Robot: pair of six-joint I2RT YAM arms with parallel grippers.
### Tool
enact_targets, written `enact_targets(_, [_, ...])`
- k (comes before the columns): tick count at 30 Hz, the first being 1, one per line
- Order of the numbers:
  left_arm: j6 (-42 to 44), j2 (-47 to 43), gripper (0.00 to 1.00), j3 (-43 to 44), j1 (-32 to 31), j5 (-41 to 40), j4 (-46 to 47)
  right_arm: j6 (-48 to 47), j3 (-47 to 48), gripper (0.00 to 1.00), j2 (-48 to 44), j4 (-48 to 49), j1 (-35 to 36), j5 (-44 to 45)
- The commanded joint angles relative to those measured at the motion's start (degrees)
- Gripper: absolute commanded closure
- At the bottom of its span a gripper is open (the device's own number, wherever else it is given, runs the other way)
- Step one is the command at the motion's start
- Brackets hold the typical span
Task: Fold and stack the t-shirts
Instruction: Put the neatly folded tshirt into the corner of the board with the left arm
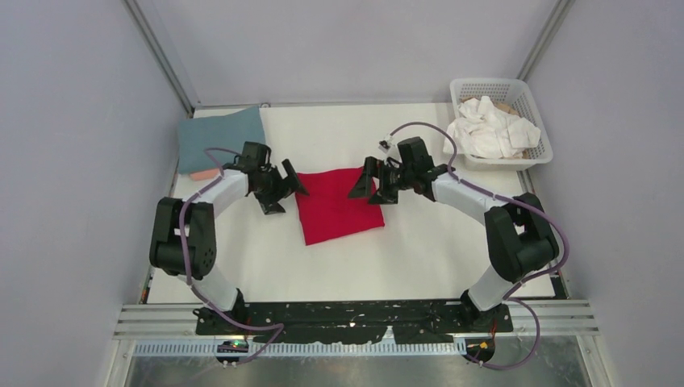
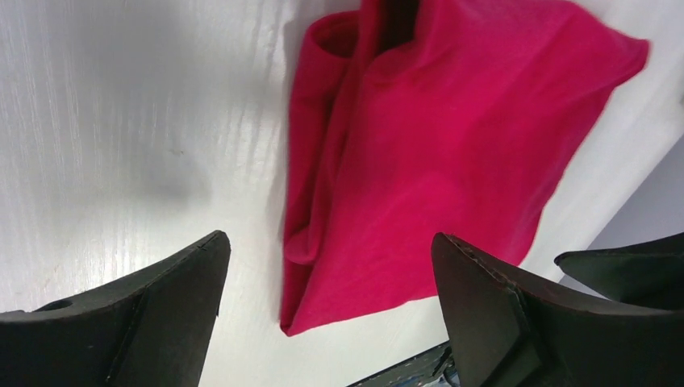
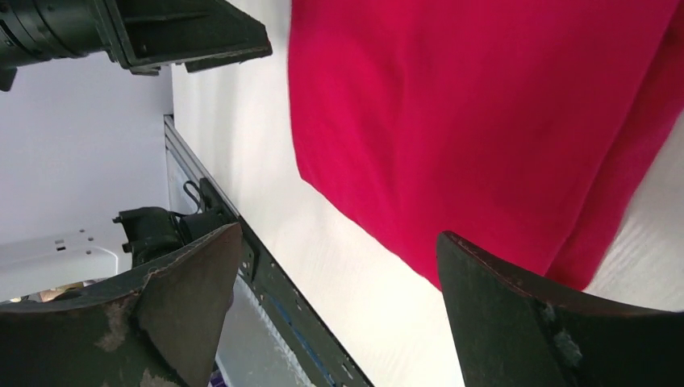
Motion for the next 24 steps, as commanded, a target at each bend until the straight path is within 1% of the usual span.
enact_targets(1, [0.5, 3.0, 0.07, -1.9, -1.8, 2.0, 5.0, -0.1, -3.1, 0.05, -4.5, 2.3, -0.6, -1.8])
enact_targets(3, [0.0, 4.8, 0.12, -1.4, -3.3, 1.8, 5.7, -1.3, -3.7, 0.05, -6.0, 0.7, -0.9, -0.1])
enact_targets(5, [-0.4, 6.7, 0.2, -0.4, -4.7, 1.5, 5.7, -2.0, -4.0, 0.05, -7.4, -1.0, -1.9, 1.9])
enact_targets(10, [-3.5, 11.6, 0.34, 2.7, -8.4, -4.1, 2.0, -1.9, -6.6, 0.05, -12.3, -1.4, -7.0, 3.8])
enact_targets(12, [-4.9, 13.5, 0.44, 4.1, -9.4, -4.2, 1.1, -2.5, -7.5, 0.05, -14.1, -2.0, -8.9, 5.4])
enact_targets(14, [-5.5, 15.0, 0.53, 5.8, -11.0, -6.0, -0.2, -3.7, -8.1, 0.05, -15.9, -3.6, -10.8, 7.0])
enact_targets(16, [-5.1, 16.5, 0.73, 8.7, -12.3, -9.3, -3.6, -4.6, -8.6, 0.05, -17.4, -4.5, -12.5, 7.4])
enact_targets(17, [-4.5, 17.8, 0.92, 11.3, -12.7, -10.8, -6.3, -5.1, -9.0, 0.05, -18.0, -4.5, -13.4, 7.5])
enact_targets(18, [-3.7, 18.4, 1.0, 13.2, -12.8, -12.4, -8.3, -5.5, -9.2, 0.05, -18.9, -4.6, -13.6, 7.5])
enact_targets(20, [-0.9, 19.1, 1.0, 17.7, -12.9, -17.3, -12.0, -6.3, -9.5, 0.05, -20.0, -4.6, -14.2, 8.3])
enact_targets(21, [1.1, 19.4, 1.0, 20.7, -12.9, -21.6, -14.2, -6.5, -9.6, 0.05, -20.2, -4.6, -14.3, 8.4])
enact_targets(23, [7.6, 20.3, 1.0, 27.6, -12.8, -28.3, -18.1, -7.1, -9.7, 0.05, -21.0, -4.7, -14.4, 8.8])
enact_targets(24, [11.1, 21.5, 1.0, 32.0, -12.6, -29.6, -20.7, -7.4, -9.7, 0.05, -21.1, -4.7, -14.5, 9.2])
